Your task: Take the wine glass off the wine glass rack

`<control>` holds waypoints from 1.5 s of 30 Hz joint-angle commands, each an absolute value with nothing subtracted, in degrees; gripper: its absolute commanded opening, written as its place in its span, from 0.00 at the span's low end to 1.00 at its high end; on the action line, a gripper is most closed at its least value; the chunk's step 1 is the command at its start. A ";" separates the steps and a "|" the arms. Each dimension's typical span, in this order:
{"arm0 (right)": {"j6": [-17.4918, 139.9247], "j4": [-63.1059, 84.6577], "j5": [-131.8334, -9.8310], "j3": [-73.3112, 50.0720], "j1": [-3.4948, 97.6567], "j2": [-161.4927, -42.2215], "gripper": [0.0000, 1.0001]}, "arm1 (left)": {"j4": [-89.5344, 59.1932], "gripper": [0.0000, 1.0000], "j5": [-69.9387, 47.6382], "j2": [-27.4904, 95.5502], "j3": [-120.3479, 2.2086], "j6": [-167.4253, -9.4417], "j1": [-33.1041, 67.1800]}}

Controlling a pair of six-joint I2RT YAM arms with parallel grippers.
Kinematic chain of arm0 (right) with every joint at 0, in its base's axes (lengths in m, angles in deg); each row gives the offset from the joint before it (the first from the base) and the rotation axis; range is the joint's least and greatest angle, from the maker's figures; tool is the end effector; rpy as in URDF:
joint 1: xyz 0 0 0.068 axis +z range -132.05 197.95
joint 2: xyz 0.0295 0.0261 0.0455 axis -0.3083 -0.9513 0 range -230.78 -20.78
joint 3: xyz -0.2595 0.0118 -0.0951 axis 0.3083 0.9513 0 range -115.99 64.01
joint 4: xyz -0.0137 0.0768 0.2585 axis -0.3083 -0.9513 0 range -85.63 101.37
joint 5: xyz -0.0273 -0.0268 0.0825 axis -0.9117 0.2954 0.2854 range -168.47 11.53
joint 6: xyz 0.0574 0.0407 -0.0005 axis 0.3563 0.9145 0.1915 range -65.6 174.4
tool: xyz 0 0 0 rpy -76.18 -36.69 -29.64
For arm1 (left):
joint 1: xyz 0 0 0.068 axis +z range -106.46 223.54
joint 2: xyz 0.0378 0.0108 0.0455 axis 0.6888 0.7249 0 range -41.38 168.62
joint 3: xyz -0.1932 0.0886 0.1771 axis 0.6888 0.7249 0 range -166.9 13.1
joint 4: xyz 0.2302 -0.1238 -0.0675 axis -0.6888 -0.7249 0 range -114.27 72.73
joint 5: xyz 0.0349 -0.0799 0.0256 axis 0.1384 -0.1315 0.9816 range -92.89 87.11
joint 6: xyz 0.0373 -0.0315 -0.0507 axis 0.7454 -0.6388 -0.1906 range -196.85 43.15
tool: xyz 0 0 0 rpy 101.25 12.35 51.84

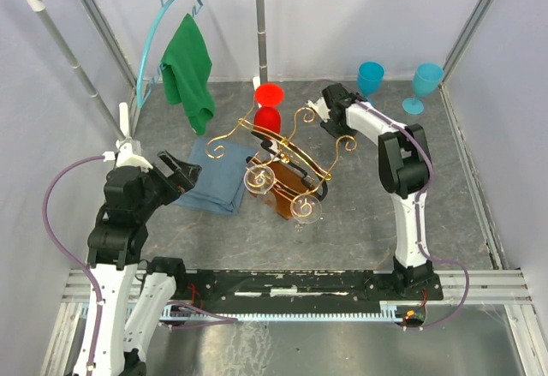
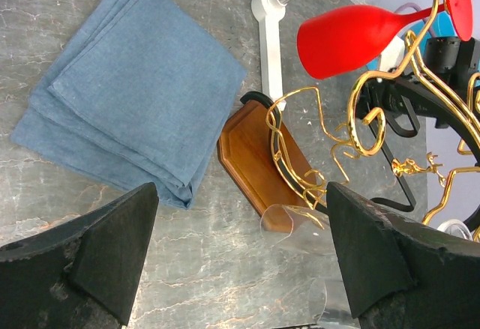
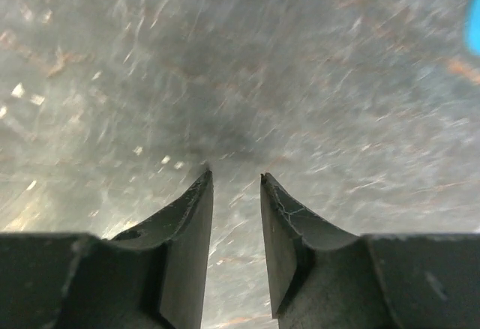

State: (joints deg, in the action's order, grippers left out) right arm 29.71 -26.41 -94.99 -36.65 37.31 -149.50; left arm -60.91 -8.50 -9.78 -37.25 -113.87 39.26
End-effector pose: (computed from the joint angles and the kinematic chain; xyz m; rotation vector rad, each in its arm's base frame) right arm 0.4705 0.1480 0.1382 -0.9363 2.5388 -0.4192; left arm 0.1313 -0.0156 0.3371 -0.5152 1.9813 -0.5545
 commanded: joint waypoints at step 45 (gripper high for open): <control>86.39 -20.96 -21.75 -63.67 36.86 -142.86 0.42 | -57.43 0.99 -8.80 -9.47 -36.48 -114.46 39.23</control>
